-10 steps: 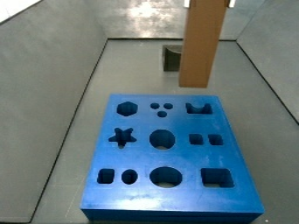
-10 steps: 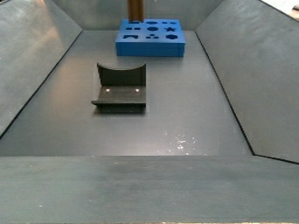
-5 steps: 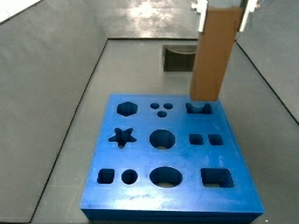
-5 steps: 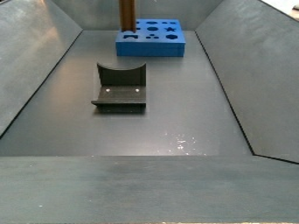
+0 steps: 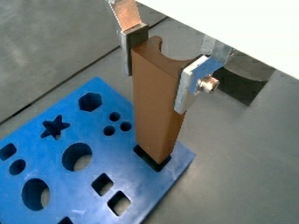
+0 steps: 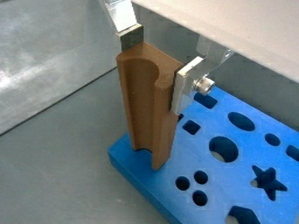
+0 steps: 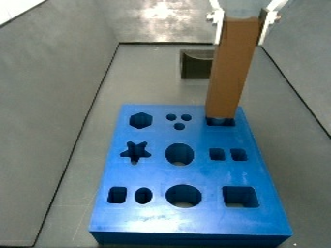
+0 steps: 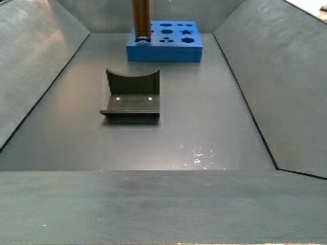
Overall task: Pick up the arch object. Move up. Move to above the board. Insert the arch object.
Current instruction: Insert the arch object.
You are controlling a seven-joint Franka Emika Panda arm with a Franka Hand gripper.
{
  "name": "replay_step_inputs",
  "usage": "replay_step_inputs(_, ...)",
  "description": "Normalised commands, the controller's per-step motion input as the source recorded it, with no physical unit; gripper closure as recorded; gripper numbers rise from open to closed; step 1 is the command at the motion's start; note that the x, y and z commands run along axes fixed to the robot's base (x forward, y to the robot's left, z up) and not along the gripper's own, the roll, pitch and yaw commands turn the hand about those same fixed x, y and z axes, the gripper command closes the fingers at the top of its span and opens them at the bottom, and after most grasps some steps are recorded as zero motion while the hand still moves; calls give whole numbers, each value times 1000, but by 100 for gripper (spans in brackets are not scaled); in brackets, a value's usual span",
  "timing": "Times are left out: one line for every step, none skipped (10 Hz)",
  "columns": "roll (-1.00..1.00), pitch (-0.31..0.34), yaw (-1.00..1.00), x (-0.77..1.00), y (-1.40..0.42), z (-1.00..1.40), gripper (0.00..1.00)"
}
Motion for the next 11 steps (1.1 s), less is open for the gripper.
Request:
replay_step_inputs(0, -17, 63, 0, -40, -189, 100)
replay_step_inputs(0, -11, 57, 0, -37, -143, 100)
replay_step_inputs(-3, -4, 34, 51, -9, -94, 100)
replay_step_inputs(-14, 0, 9, 220, 0, -60, 100)
replay_step_inputs(0, 0, 20, 211, 0, -63, 100)
replay_step_inputs(0, 0, 60, 194, 0, -54, 100)
replay_step_inputs(0, 0, 0, 34, -49, -40, 100)
replay_step_inputs(0, 0, 0, -169, -89, -140, 100)
replay_step_inputs(0, 0, 9, -229, -157, -186, 100)
replay_step_inputs(0, 0, 43, -49, 0, -11, 100)
replay_step_inputs(0, 0, 0, 0, 0, -29, 100)
